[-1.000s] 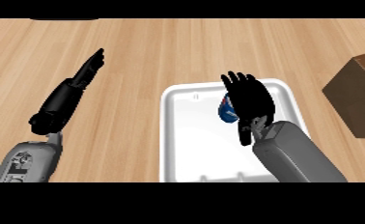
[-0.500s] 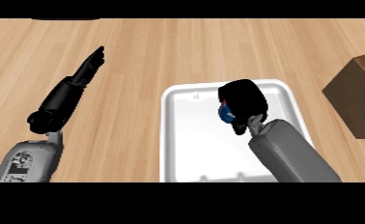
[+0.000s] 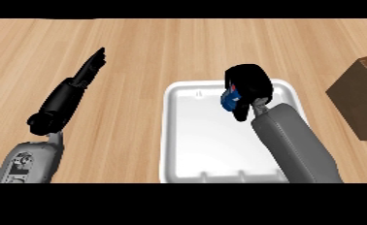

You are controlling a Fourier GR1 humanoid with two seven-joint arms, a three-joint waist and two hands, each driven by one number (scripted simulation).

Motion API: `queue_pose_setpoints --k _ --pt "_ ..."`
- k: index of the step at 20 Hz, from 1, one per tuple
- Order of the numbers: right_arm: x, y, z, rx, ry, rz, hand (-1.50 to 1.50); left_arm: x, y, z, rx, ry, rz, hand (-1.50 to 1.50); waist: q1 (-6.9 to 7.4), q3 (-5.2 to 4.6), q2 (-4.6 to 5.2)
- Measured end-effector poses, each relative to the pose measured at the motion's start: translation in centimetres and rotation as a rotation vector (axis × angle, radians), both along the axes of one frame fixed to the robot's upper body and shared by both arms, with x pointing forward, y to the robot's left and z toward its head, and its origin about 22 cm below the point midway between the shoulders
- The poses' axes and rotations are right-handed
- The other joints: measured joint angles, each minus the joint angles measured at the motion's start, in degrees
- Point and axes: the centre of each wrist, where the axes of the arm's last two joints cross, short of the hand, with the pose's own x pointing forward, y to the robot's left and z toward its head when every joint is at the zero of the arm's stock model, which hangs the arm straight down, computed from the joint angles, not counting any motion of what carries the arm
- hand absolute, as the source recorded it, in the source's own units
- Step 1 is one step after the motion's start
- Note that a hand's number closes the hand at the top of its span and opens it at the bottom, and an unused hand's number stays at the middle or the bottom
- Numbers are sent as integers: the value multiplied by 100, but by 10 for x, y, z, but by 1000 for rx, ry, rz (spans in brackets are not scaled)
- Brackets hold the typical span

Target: Pick the can from the tray and place it in the cardboard box

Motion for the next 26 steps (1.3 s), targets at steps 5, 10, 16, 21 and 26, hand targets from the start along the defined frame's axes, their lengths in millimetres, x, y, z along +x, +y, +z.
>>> queue_pose_setpoints --k 5,10,16,21,26 --pt "30 -16 0 102 -61 -84 150 -2 -1 1 4 -6 -6 0 30 -12 -14" --pt "40 -13 23 92 -226 -83 150 -1 4 -3 4 3 -1 0 -15 -2 -10" --pt "38 -13 76 63 -396 -101 150 -1 4 1 4 2 16 0 -81 0 -35" --pt "33 -25 122 141 -550 -298 150 -4 11 3 -1 7 25 0 -128 0 -57" --pt "30 -60 154 201 -648 -516 150 -6 7 -1 -3 10 24 0 -127 1 -43"
